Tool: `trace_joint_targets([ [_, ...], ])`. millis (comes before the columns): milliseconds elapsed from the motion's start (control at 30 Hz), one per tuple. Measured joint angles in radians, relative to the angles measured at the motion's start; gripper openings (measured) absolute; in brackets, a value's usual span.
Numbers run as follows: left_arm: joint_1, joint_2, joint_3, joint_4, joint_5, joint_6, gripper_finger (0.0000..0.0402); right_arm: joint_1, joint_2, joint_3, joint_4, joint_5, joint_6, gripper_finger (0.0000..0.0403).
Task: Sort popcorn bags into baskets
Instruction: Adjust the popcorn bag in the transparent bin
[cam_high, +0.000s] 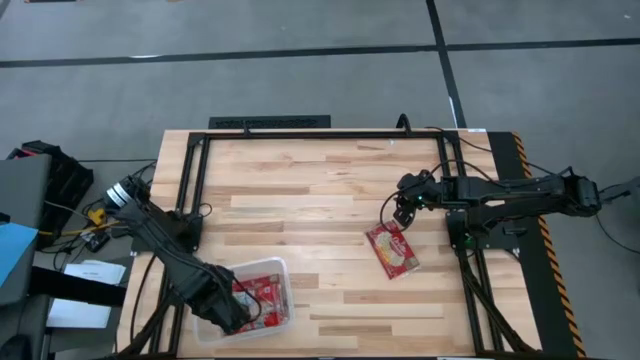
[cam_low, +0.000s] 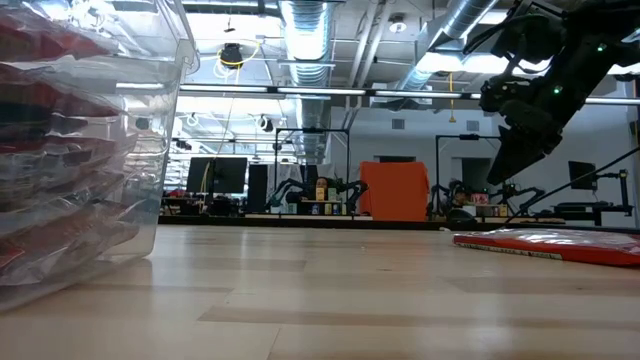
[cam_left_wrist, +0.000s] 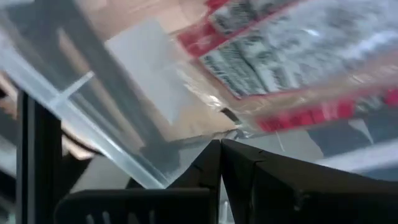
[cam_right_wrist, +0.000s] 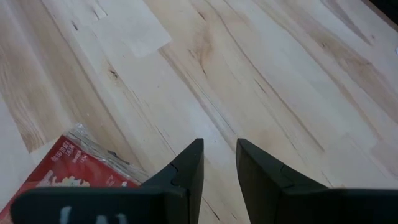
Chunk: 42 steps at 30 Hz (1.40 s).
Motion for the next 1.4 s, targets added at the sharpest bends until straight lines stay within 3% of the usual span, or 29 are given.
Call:
trace_joint_targets([
  [200, 0.001, 0.069, 0.000, -0.021, 0.045, -0.082, 0.0000, 0.000, 0.000, 0.000, 0.000, 0.000, -0.008, 0.0118],
  [467, 0.013, 0.163, 0.000, 0.060, 0.052, -0.072, 0.0000, 0.000, 0.000, 0.000, -0.005, -0.001, -0.023, 0.0118],
  [800, 0.044, 0.165, -0.001, 0.220, -0.098, -0.033, 0.0000, -0.001, 0.000, 0.000, -0.003, -0.001, -0.047, 0.0118],
  [933, 0.047, 0.153, 0.000, 0.197, -0.051, -0.055, 0.0000, -0.001, 0.000, 0.000, -0.004, -0.001, -0.054, 0.0118],
  [1100, 0.038, 0.153, 0.000, 0.170, 0.081, -0.075, 0.0000, -0.001, 0.000, 0.000, -0.004, -0.001, -0.056, 0.0118],
  [1400, 0.020, 0.164, 0.000, 0.116, 0.070, -0.117, 0.0000, -0.001, 0.000, 0.000, -0.003, 0.000, -0.057, 0.0118],
])
